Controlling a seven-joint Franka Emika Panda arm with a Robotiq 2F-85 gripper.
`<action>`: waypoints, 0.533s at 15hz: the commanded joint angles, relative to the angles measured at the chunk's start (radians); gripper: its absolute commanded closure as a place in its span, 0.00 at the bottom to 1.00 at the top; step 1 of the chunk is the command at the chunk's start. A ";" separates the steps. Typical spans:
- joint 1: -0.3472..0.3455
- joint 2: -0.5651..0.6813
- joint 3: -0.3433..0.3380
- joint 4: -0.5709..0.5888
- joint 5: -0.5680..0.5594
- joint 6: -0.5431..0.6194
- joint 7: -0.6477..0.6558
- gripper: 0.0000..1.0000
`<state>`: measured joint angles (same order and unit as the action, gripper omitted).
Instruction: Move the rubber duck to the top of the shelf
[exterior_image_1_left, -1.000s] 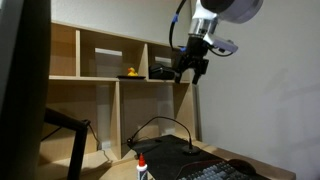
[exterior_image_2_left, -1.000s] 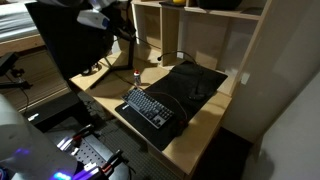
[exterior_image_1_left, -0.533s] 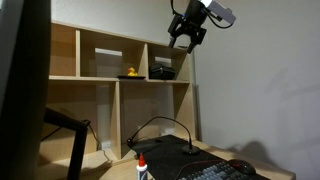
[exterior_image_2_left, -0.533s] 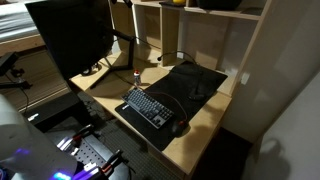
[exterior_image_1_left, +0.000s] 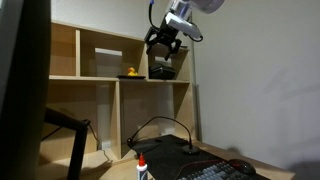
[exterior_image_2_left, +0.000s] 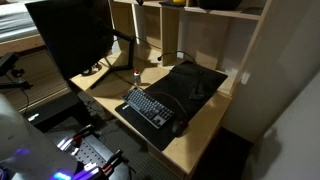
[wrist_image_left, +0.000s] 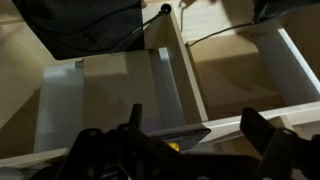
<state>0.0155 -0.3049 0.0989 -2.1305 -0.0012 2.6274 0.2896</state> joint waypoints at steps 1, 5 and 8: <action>-0.012 0.047 0.012 0.060 -0.012 -0.003 0.043 0.00; -0.023 0.132 0.019 0.172 -0.036 -0.007 0.103 0.00; -0.053 0.210 0.041 0.223 -0.135 0.058 0.191 0.00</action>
<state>-0.0155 -0.1723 0.1248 -1.9573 -0.0477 2.6237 0.3979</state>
